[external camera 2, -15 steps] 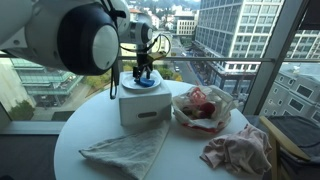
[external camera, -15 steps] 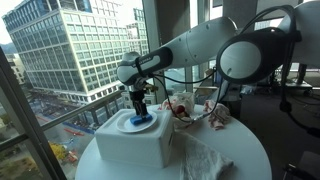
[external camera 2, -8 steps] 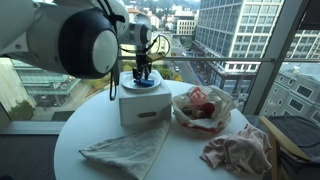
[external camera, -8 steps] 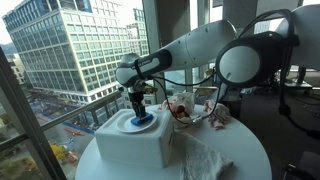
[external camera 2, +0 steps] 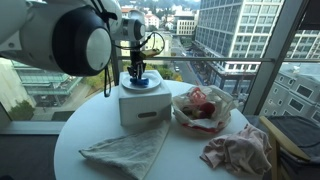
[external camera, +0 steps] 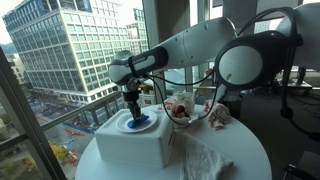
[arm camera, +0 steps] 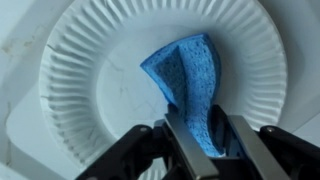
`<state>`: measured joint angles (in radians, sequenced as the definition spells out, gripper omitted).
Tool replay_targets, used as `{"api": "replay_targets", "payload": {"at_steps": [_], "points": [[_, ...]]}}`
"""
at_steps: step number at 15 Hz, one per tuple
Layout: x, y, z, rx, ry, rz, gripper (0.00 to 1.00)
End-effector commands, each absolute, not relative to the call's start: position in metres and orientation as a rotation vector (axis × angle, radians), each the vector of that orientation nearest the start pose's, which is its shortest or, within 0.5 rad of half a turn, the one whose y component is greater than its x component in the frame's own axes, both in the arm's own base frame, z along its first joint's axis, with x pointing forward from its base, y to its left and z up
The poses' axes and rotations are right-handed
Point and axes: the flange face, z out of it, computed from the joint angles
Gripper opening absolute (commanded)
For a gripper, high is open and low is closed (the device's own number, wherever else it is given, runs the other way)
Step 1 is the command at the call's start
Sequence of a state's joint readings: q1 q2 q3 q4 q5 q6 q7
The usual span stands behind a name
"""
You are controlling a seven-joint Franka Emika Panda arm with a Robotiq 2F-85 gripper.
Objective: Use the blue sponge to wipe the white plate
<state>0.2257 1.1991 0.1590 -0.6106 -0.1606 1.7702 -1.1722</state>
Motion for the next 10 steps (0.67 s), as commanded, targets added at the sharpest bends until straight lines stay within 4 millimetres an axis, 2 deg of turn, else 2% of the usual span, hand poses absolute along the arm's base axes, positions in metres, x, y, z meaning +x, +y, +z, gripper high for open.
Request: {"api": "replay_targets", "payload": {"at_steps": [1, 4, 6, 10], "points": [[0.764, 0.233, 0.261, -2.352, -2.109, 0.113, 0.17], [0.763, 0.235, 0.267, -2.389, -2.071, 0.12, 0.13], [0.763, 0.234, 0.26, -2.432, -2.027, 0.134, 0.15], [0.758, 0.25, 0.253, -2.473, -1.934, 0.113, 0.17]]}}
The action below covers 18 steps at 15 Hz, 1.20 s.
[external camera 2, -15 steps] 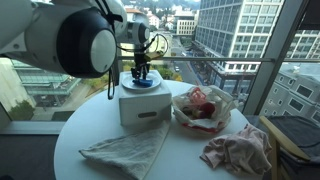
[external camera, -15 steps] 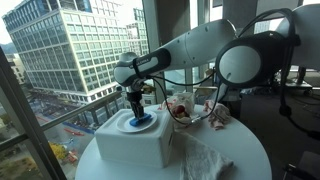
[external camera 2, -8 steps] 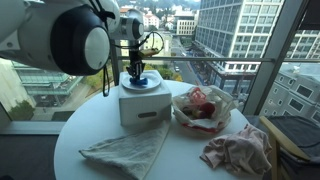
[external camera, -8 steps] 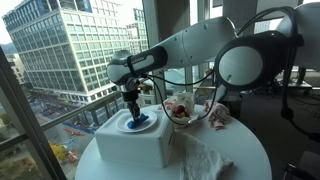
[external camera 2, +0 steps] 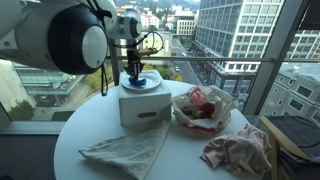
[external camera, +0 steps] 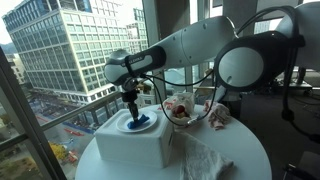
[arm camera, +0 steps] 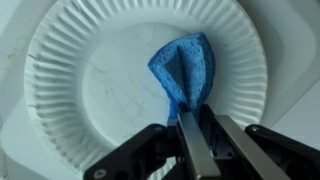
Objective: Use the blue sponge to wipe the white plate
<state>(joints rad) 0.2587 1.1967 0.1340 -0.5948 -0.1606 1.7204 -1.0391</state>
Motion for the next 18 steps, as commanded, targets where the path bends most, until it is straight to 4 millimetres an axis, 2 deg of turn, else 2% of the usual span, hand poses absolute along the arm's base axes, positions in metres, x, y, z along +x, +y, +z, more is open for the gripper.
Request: {"api": "replay_targets", "payload": {"at_steps": [1, 5, 9, 12, 14, 16, 18], "points": [[0.758, 0.251, 0.25, -2.508, -1.892, 0.107, 0.18], [0.766, 0.244, 0.241, -2.685, -1.702, 0.056, 0.16], [0.779, 0.219, 0.248, -2.858, -1.494, -0.012, 0.18], [0.788, 0.191, 0.245, -2.975, -1.329, -0.029, 0.16], [0.791, 0.182, 0.245, -3.034, -1.259, -0.043, 0.16], [0.792, 0.188, 0.247, -3.049, -1.228, -0.081, 0.16], [0.79, 0.21, 0.253, -3.021, -1.265, -0.141, 0.16]]}}
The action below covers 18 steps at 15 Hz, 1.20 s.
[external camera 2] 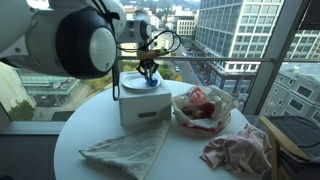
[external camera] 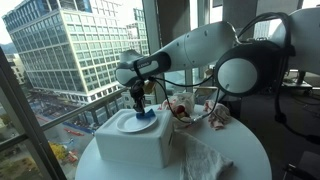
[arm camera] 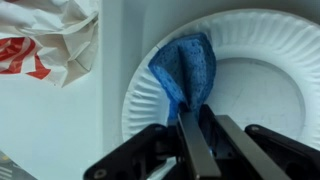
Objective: Use the blue sponge to wipe the white plate
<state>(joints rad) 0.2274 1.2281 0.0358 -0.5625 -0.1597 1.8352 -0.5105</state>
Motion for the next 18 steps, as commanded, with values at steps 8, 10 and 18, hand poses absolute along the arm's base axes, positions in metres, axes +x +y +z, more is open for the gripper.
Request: {"api": "replay_targets", "payload": {"at_steps": [8, 10, 18], "points": [[0.772, 0.276, 0.243, -2.901, -1.389, -0.198, 0.16], [0.778, 0.256, 0.24, -2.952, -1.315, -0.185, 0.16], [0.799, 0.18, 0.244, -3.08, -1.044, -0.175, 0.16]]}}
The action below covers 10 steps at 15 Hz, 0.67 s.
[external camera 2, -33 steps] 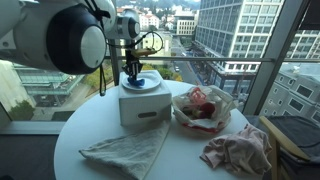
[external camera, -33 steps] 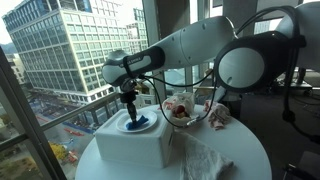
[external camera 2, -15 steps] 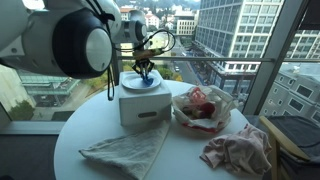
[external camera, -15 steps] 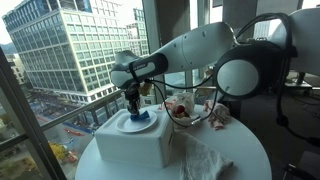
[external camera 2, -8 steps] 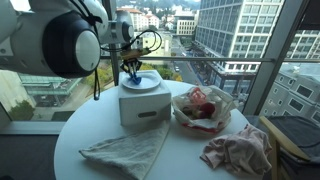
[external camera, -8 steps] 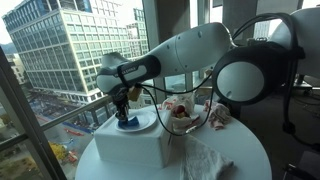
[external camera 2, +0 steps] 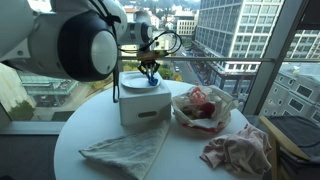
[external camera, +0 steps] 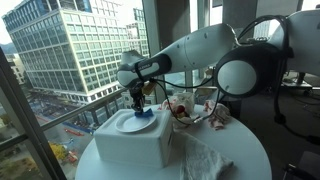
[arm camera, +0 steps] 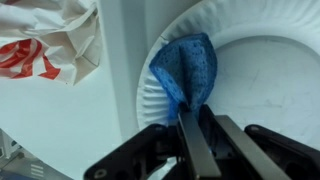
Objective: Use the blue sponge to wipe the white plate
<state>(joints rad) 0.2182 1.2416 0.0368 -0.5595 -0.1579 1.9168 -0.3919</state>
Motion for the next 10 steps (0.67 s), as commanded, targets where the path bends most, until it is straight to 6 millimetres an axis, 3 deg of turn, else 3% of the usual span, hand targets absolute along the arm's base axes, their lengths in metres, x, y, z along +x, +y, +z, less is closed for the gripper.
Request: {"api": "replay_targets", "payload": {"at_steps": [1, 6, 8, 10], "points": [[0.797, 0.185, 0.243, -3.066, -1.074, -0.17, 0.16], [0.782, 0.239, 0.25, -2.951, -1.259, -0.177, 0.16], [0.776, 0.25, 0.247, -2.926, -1.267, -0.142, 0.16], [0.773, 0.244, 0.24, -2.966, -1.216, -0.08, 0.16]]}}
